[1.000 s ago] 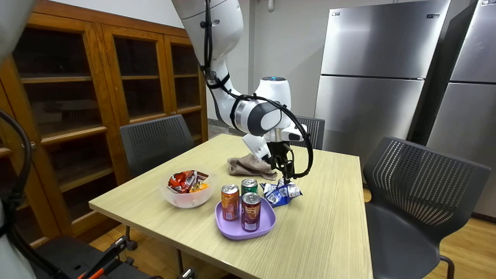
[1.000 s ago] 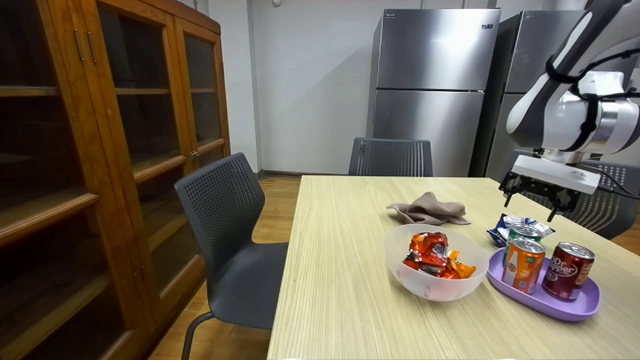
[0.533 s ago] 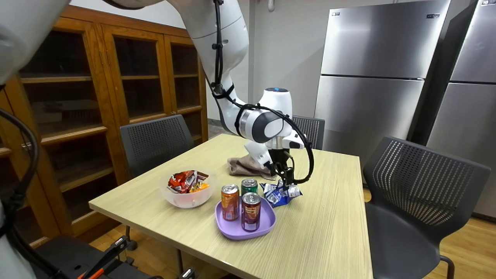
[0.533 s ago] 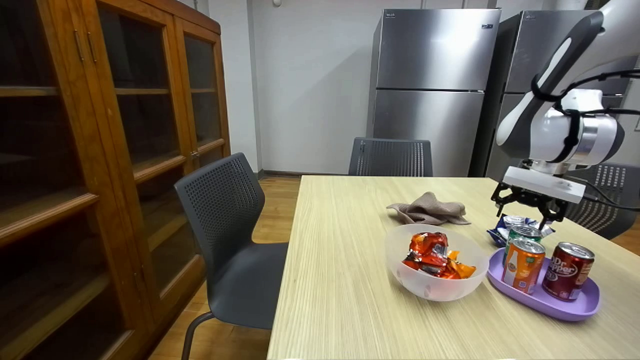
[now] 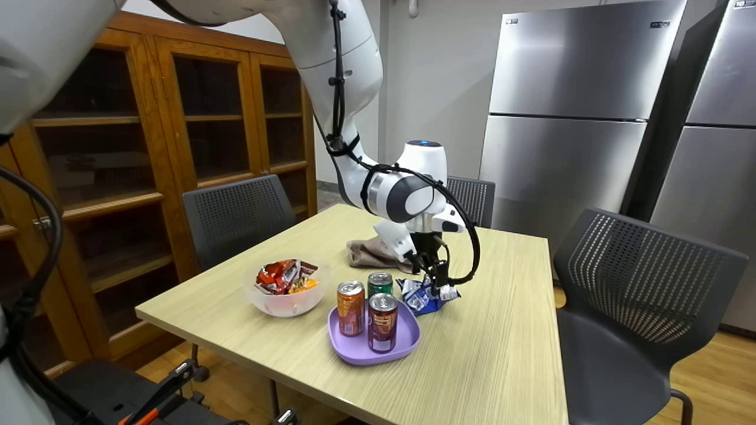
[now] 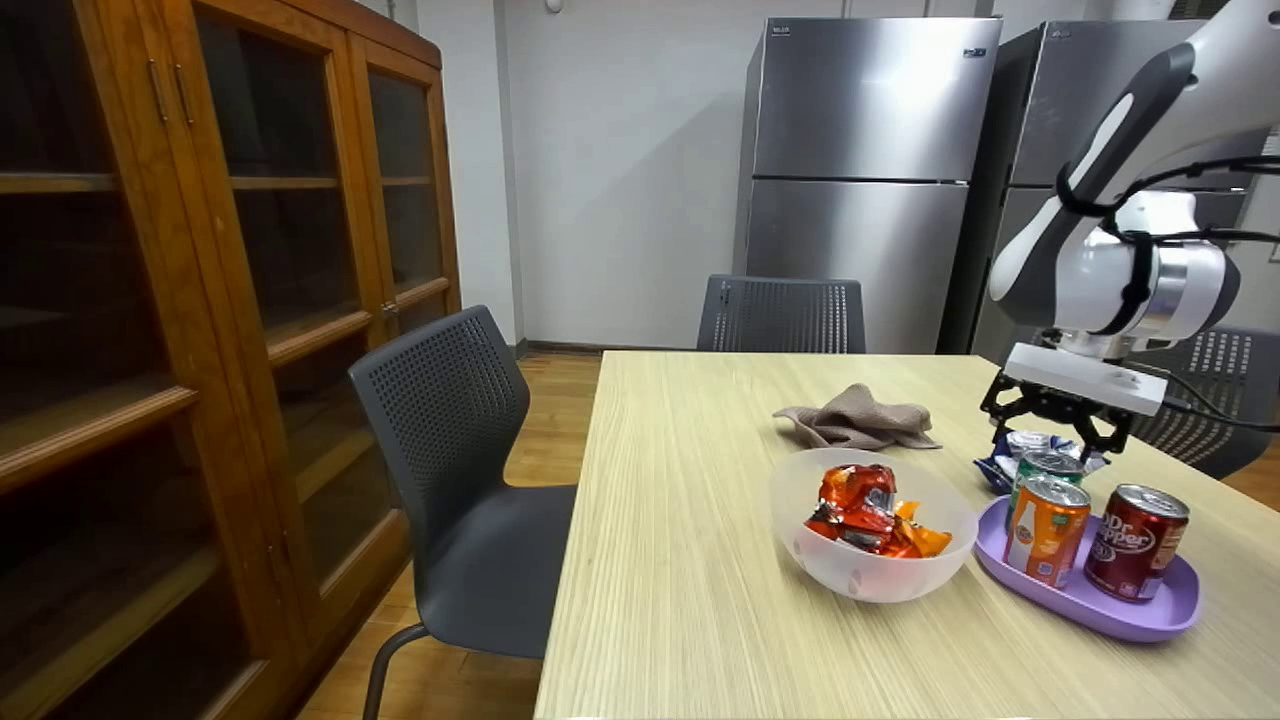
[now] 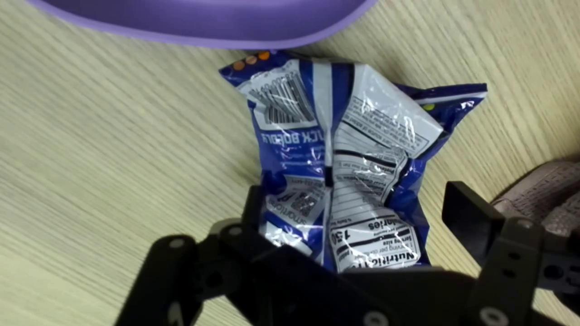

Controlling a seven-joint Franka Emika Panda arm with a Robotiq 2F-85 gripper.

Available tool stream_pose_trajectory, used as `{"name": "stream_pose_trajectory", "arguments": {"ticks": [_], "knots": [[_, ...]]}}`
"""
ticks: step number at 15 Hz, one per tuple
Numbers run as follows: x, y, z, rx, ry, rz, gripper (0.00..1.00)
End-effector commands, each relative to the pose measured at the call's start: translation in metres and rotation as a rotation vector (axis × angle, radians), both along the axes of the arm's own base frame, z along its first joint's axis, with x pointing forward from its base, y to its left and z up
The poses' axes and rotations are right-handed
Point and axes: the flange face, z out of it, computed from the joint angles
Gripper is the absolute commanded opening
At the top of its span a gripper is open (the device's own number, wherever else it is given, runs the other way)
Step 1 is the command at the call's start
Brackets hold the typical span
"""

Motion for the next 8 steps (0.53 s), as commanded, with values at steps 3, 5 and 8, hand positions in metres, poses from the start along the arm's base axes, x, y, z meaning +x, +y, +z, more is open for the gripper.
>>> {"name": "stream_pose_trajectory", "arguments": {"ticks": [3,5,8], "knots": [[0.0046,-0.0044,0.0040,0.026,0.006,0.017,0.56],[0.0040,-0.0042,0.0055,0.024,0.003,0.017,0.40],[0.0030,-0.0036,0.0070,0.022,0.001,0.018,0.18]]}}
